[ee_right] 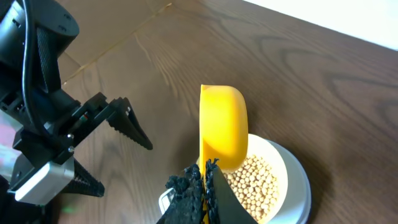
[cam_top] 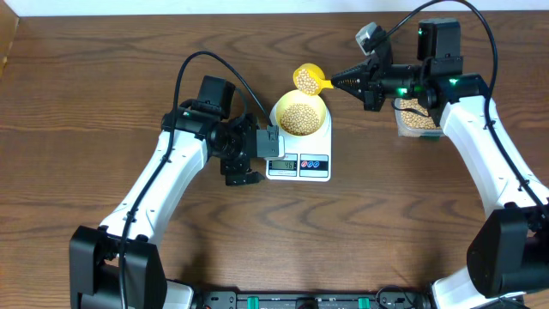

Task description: Scoop item into bowl and weigh 50g on scale

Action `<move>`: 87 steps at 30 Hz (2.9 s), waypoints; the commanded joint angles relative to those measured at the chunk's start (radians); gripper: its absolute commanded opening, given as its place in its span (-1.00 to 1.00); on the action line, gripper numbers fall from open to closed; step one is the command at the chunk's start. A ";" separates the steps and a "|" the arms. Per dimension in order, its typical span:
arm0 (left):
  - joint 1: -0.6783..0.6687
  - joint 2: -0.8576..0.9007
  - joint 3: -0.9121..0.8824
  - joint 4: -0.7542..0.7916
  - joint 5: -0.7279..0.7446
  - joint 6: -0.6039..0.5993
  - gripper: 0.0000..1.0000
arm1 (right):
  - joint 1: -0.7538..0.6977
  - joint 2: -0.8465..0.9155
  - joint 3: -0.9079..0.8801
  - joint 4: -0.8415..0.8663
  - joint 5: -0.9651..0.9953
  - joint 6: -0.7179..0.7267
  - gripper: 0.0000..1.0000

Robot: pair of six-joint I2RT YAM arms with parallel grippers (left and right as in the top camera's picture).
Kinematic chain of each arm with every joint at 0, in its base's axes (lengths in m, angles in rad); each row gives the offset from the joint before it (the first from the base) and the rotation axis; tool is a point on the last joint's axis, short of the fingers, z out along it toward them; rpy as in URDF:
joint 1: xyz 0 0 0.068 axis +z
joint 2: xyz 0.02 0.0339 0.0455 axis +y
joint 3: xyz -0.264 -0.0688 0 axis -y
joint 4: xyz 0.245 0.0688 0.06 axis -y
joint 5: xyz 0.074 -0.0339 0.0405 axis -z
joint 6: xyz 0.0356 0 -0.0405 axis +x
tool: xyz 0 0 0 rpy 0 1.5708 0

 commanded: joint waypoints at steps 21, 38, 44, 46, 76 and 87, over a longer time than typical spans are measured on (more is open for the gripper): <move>0.005 -0.011 -0.003 -0.002 0.023 0.003 0.95 | 0.006 -0.021 0.013 0.002 0.035 -0.061 -0.98; 0.005 -0.011 -0.003 -0.002 0.024 0.003 0.95 | 0.040 -0.021 0.013 -0.017 0.064 -0.094 -0.98; 0.005 -0.011 -0.003 -0.002 0.023 0.003 0.95 | 0.040 -0.021 0.013 -0.016 0.065 -0.094 -0.98; 0.005 -0.011 -0.003 -0.002 0.023 0.003 0.95 | 0.040 -0.021 0.013 -0.016 0.065 -0.094 -0.98; 0.005 -0.011 -0.003 -0.002 0.023 0.003 0.95 | 0.045 -0.021 0.013 -0.021 0.056 -0.106 -0.98; 0.005 -0.011 -0.003 -0.002 0.023 0.003 0.95 | 0.045 -0.021 0.013 -0.016 0.054 -0.097 -0.98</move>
